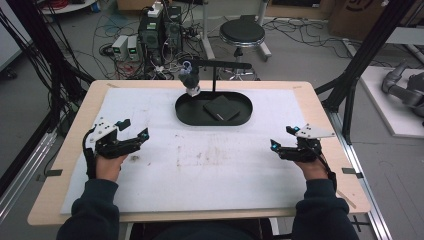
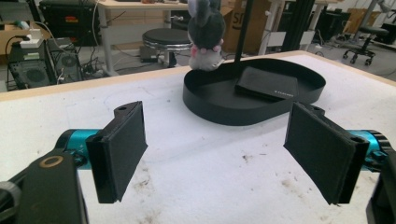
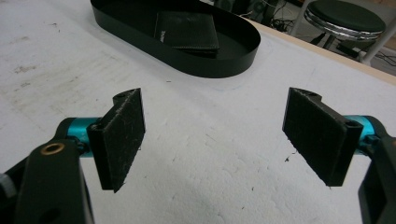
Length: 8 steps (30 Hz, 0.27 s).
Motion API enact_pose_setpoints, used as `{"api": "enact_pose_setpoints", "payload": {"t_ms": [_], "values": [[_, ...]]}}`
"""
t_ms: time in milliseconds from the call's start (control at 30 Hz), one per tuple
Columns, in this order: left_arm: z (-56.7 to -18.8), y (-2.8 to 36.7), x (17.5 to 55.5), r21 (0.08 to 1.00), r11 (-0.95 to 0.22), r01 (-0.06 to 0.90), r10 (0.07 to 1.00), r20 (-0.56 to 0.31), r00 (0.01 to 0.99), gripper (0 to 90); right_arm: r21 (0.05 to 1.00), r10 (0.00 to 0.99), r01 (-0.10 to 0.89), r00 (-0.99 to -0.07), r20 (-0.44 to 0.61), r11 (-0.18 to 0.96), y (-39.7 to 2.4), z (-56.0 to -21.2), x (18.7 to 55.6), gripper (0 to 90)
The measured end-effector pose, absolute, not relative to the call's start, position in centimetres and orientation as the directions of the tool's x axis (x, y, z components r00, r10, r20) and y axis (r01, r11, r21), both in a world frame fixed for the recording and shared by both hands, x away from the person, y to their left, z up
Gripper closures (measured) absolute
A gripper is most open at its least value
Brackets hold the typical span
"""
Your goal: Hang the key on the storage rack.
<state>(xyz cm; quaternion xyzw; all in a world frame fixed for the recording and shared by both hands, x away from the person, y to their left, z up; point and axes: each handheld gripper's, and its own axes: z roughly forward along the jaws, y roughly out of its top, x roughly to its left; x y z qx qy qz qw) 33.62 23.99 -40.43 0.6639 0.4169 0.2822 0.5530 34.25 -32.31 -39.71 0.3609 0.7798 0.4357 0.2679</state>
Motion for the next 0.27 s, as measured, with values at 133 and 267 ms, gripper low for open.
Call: {"api": "enact_pose_setpoints", "payload": {"t_ms": [133,267], "values": [[-40.54,24.17,33.66,0.969,-0.037,0.245,0.871,-0.089,0.484,21.1,0.872,0.795,0.331,-0.597,-0.102,0.361,-32.28,-39.76,34.26,21.6],[-40.53,24.17,33.65,0.969,-0.036,0.243,0.868,-0.09,0.489,23.8,0.87,0.795,0.335,-0.598,-0.1,0.362,-32.29,-39.88,34.38,21.5]]}}
